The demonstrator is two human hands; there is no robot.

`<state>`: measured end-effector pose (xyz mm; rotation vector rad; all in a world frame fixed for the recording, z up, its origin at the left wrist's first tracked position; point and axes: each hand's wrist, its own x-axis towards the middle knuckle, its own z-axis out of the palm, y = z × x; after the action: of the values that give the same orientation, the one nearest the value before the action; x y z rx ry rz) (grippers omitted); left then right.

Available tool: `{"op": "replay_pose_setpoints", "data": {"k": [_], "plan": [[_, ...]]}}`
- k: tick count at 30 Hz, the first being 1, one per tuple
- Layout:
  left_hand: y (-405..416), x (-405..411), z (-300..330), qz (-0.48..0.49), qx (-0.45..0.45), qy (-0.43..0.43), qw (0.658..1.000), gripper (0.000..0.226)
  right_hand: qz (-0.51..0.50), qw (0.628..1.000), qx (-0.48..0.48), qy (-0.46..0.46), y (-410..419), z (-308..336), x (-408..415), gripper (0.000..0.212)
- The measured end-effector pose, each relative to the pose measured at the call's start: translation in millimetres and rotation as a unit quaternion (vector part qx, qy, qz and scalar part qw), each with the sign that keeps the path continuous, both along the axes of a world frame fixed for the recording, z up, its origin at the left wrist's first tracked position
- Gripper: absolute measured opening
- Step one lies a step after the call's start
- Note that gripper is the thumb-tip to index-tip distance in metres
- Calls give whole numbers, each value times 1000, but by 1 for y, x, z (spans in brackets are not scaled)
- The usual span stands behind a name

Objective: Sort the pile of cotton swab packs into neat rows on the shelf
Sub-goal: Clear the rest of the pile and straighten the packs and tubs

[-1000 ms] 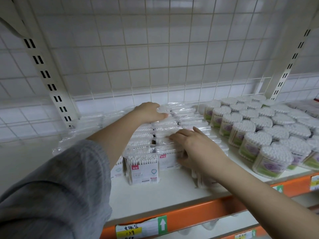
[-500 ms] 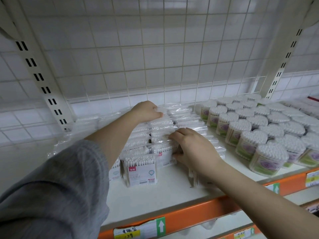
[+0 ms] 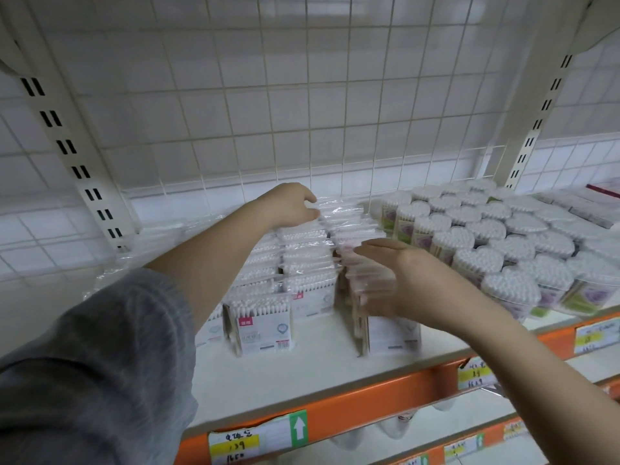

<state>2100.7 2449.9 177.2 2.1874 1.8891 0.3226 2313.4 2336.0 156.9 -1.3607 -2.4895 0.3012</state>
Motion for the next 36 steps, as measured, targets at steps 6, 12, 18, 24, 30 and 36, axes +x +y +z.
{"op": "replay_pose_setpoints", "data": {"k": [6, 12, 18, 24, 30, 36], "plan": [[-8, 32, 2, -54, -24, 19, 998, 43, -17, 998, -46, -42, -5, -9, 31, 103], [-12, 47, -7, -62, -68, 55, 994, 38, -5, 999, -27, -29, -5, -21, 32, 91], [-6, 51, -8, -43, -73, 49, 995, 50, 6, 999, -9, -47, 3, -26, 34, 92], [6, 59, -13, -11, -82, 98, 992, 51, 13, 999, 9, -52, 6, -29, 31, 87], [16, 61, -18, 28, -37, 84, 995, 38, 31, 998, 49, -30, 6, -37, 30, 78], [24, 60, -19, -7, -35, 41, 999, 15, 27, 998, 65, 2, 5, -43, 29, 75]]}}
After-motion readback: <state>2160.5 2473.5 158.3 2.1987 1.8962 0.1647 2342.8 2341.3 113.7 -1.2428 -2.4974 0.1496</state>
